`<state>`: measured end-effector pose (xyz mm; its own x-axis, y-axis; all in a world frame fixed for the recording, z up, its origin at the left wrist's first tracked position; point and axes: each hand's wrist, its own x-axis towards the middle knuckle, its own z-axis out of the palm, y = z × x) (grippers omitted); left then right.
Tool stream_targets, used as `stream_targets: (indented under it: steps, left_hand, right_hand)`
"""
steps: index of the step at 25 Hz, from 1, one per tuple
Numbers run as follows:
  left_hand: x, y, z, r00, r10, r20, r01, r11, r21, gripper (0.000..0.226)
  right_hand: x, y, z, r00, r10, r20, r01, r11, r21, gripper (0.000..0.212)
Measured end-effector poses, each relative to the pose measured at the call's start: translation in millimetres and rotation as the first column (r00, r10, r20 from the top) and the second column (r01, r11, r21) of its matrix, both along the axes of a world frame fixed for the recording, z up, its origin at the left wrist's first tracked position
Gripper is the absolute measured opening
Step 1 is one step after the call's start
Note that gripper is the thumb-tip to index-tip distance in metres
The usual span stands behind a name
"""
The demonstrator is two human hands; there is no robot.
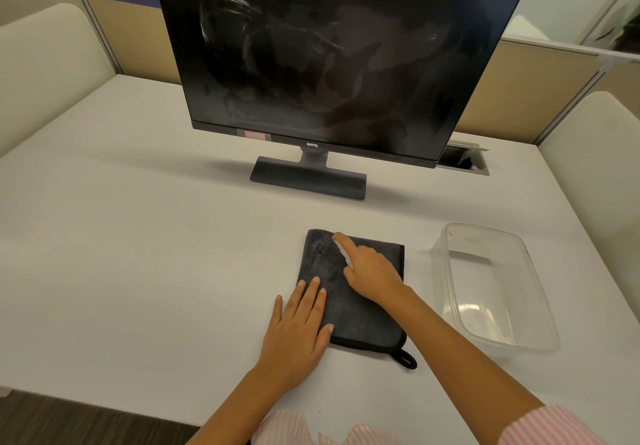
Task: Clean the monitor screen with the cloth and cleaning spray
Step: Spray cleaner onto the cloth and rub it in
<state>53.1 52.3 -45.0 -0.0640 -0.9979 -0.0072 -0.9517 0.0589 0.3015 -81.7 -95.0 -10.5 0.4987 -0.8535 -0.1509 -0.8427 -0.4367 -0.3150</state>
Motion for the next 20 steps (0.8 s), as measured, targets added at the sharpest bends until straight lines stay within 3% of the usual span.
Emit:
stream_targets:
  steps: [4, 13, 20]
  left_hand:
    - [0.5, -0.5, -3.6, 1.0, -0.001, -0.01, 0.001, 1.0, 0.002, 0.062]
    - [-0.4, -1.1, -1.1, 1.0, 0.016, 0.015, -0.016, 1.0, -0.004, 0.06]
    - [-0.4, 0.5, 4.4, 0.998, 0.004, 0.058, -0.003, 1.0, -0.017, 0.056]
  right_hand:
    - [1.4, -3.6, -0.2, 0.999, -0.02, 0.033, 0.019, 1.0, 0.021, 0.06]
    - [15.9, 12.9, -3.5, 0.987, 0.107, 0.121, -0.111, 0.993, 0.032, 0.056]
    - [7.8, 4.9, -2.4, 0.99, -0.002, 0.144, 0.002, 1.0, 0.0, 0.057]
